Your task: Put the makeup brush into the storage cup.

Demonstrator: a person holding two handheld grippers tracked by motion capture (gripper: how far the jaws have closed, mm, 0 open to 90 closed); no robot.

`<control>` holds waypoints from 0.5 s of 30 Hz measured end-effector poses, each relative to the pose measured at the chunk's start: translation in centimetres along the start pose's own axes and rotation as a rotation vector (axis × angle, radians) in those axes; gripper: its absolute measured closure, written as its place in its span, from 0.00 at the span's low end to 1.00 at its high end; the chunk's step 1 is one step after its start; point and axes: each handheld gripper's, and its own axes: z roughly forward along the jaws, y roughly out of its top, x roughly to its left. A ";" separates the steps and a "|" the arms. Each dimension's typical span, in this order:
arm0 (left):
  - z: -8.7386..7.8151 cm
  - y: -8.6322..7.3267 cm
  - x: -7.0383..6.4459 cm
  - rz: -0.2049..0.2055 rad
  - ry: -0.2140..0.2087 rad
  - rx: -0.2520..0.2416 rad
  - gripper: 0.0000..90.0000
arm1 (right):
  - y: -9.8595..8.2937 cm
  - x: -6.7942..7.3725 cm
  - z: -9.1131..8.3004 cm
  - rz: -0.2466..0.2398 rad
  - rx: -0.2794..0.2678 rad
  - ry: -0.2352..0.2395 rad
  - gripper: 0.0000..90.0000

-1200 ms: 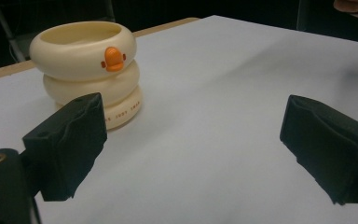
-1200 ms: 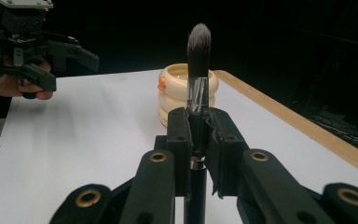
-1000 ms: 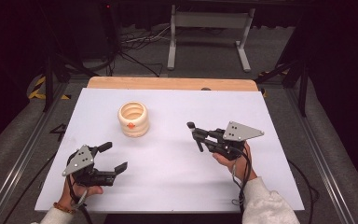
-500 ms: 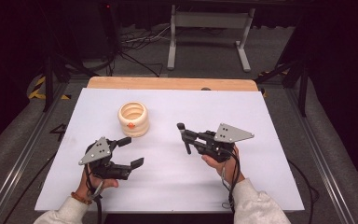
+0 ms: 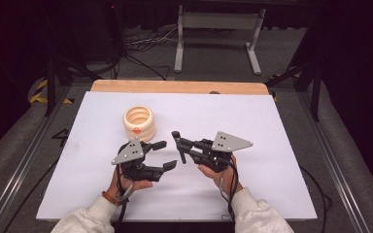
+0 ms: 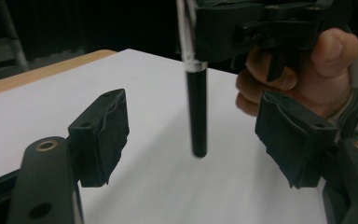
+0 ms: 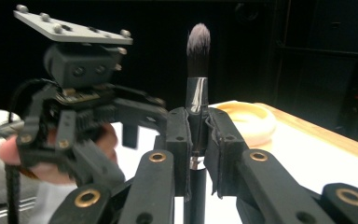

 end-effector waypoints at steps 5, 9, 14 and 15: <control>0.9 -0.1 0.3 -0.041 0.043 -0.016 0.41 | -0.3 0.4 0.4 0.001 -0.007 0.000 0.90; 1.0 -0.2 0.5 -0.046 0.031 -0.008 0.47 | -0.4 0.7 0.5 -0.001 -0.018 -0.005 0.90; 0.9 0.1 0.0 0.024 0.037 0.000 0.72 | -0.7 1.0 0.8 0.011 -0.027 -0.003 0.90; 0.9 0.1 0.0 0.031 0.035 0.002 0.77 | -0.8 1.1 0.9 0.010 -0.024 0.000 0.90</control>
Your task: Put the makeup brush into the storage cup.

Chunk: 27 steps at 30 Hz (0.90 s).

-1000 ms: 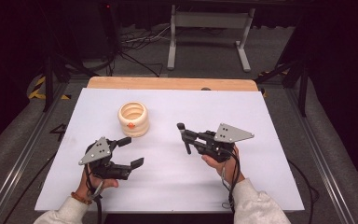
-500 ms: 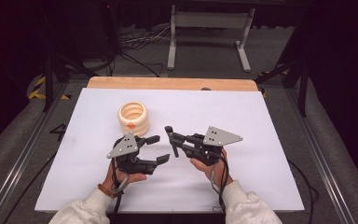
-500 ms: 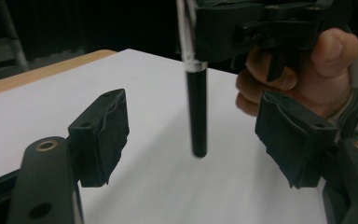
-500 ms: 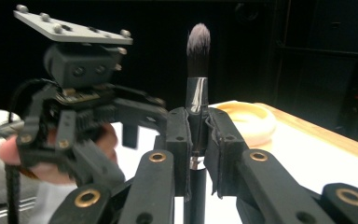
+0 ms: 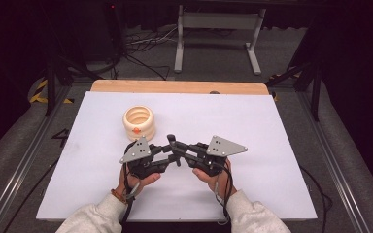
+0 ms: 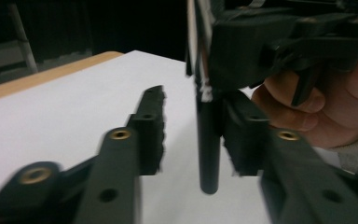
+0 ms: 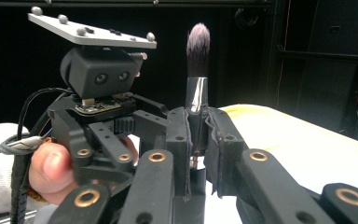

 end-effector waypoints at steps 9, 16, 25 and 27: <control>-0.2 0.2 -0.1 0.038 0.024 0.027 0.88 | -0.3 0.0 0.0 0.004 -0.007 -0.008 0.90; -0.2 0.1 0.0 0.042 0.034 0.043 0.88 | -0.4 0.0 0.2 0.009 -0.001 -0.011 0.89; -0.2 0.1 0.0 0.044 0.041 0.057 0.88 | -0.4 0.2 0.4 0.001 0.013 -0.028 0.89; -0.2 0.1 0.0 0.048 0.041 0.064 0.88 | -0.4 0.3 0.4 -0.001 0.019 -0.030 0.89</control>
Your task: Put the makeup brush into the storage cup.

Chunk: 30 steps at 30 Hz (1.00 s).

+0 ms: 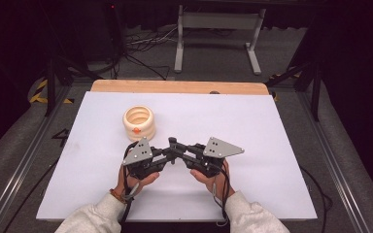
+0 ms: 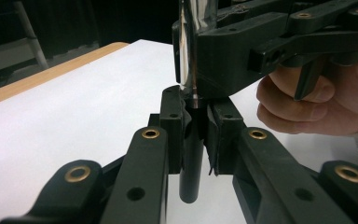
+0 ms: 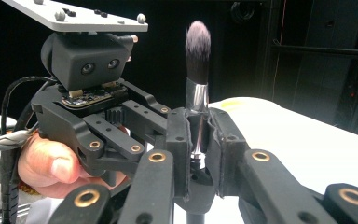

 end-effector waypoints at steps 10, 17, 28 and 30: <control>-0.1 -0.2 0.3 -0.009 0.006 0.011 0.88 | 0.6 0.5 -0.3 -0.047 0.034 -0.017 0.78; -0.5 -0.3 0.8 -0.017 0.028 0.015 0.88 | 1.3 0.7 -1.2 -0.095 0.048 -0.057 0.63; -1.2 -0.2 1.0 -0.025 0.042 0.009 0.88 | 1.8 0.9 -2.3 -0.162 0.074 -0.112 0.44; -1.4 -0.2 1.1 -0.021 0.053 0.009 0.88 | 1.8 0.8 -2.5 -0.180 0.096 -0.137 0.40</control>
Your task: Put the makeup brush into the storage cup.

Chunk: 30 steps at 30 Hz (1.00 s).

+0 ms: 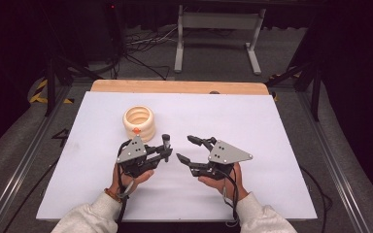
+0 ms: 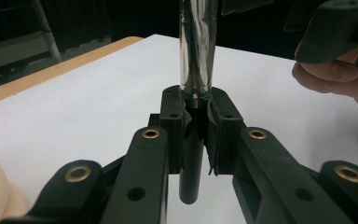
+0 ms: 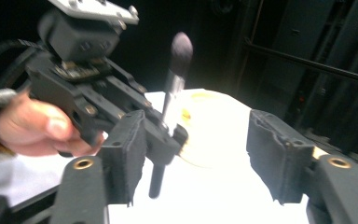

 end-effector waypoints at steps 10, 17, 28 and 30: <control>-1.3 0.3 0.5 0.009 0.025 -0.013 0.88 | -0.6 -0.9 -1.6 -0.008 0.038 -0.082 0.22; -2.0 0.7 1.0 0.008 0.039 -0.026 0.88 | -1.2 -1.4 -2.7 -0.011 0.057 -0.139 0.14; -2.9 1.3 1.5 0.017 0.066 -0.049 0.88 | -2.6 -1.7 -4.6 -0.044 0.094 -0.194 0.14; -2.8 1.4 1.5 0.018 0.070 -0.055 0.88 | -2.8 -1.9 -5.0 -0.043 0.099 -0.204 0.14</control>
